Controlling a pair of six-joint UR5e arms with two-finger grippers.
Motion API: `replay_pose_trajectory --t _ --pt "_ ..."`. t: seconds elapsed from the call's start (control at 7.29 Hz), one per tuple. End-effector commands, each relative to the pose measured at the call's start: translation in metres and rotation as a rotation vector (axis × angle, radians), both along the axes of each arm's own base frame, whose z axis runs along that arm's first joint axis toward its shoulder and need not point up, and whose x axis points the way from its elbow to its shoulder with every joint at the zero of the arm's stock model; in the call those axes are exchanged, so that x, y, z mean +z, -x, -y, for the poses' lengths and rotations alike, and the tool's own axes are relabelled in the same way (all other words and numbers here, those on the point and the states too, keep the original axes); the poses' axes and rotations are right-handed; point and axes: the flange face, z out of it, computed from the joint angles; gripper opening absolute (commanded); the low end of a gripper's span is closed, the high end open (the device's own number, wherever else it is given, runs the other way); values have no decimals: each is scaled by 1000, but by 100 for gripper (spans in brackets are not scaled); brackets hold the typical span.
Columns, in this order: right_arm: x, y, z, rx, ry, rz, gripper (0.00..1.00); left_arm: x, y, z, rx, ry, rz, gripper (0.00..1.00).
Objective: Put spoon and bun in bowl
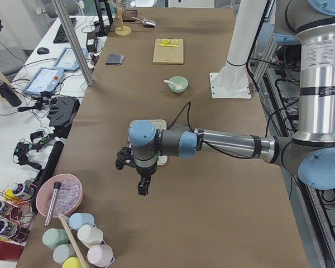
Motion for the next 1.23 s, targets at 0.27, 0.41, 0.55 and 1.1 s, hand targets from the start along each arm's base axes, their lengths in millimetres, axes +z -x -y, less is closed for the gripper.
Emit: replay_pose_trajectory --t 0.27,0.41,0.55,1.1 --pt "-1 4 -9 2 0 33 100 -2 0 -1 0 -4 0 99" --pt "0 4 -10 3 3 38 100 -1 0 -1 1 -3 0 99" --pt "1 5 -11 3 7 39 100 -1 0 -2 0 -1 -2 99" --pt "0 4 -10 4 4 38 100 1 -1 -1 3 1 0 99"
